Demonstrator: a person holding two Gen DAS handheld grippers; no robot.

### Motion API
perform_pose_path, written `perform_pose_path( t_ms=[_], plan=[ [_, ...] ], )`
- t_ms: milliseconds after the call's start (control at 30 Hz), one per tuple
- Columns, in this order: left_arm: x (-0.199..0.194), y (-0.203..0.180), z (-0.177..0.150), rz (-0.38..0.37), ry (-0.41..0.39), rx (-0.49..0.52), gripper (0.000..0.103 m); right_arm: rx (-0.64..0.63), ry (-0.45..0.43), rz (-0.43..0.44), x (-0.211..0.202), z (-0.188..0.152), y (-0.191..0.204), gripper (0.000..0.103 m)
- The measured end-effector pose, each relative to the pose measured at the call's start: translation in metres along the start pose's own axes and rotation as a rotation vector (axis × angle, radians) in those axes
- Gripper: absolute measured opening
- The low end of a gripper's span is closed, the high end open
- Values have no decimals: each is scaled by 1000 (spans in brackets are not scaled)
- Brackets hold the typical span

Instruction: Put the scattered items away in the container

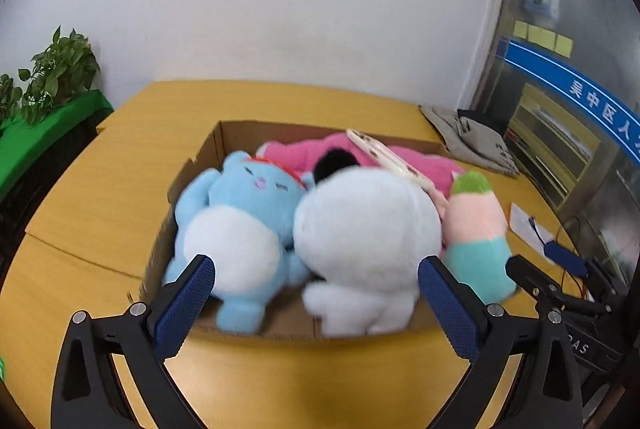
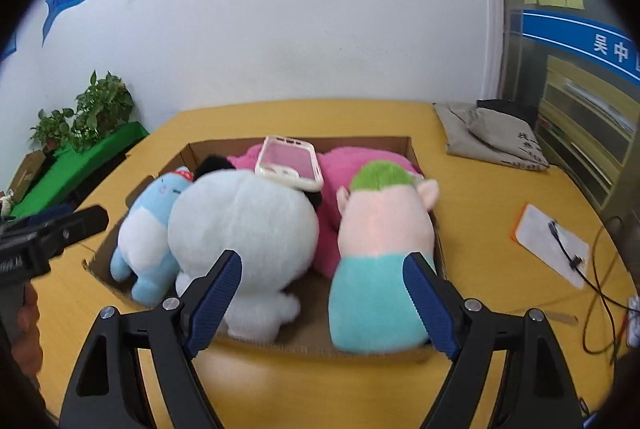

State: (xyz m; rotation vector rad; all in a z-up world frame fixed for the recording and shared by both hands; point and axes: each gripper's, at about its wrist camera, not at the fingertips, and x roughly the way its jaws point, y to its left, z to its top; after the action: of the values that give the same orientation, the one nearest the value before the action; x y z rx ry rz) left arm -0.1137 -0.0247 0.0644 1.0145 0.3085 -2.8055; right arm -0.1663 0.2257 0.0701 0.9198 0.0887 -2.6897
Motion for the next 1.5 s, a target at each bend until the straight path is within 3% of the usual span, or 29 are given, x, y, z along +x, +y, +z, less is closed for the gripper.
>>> perform_pose_path(
  t_ms=[100, 500, 1500],
  plan=[
    [-10, -8, -11, 27, -13, 30, 103, -25, -6, -44, -12, -9, -1, 83],
    [-42, -17, -29, 32, -89, 31, 103, -39, 4, -56, -38, -24, 7, 83],
    [-41, -24, -39, 14, -110, 50, 103, -40, 21, -59, -40, -30, 13, 83]
  ],
)
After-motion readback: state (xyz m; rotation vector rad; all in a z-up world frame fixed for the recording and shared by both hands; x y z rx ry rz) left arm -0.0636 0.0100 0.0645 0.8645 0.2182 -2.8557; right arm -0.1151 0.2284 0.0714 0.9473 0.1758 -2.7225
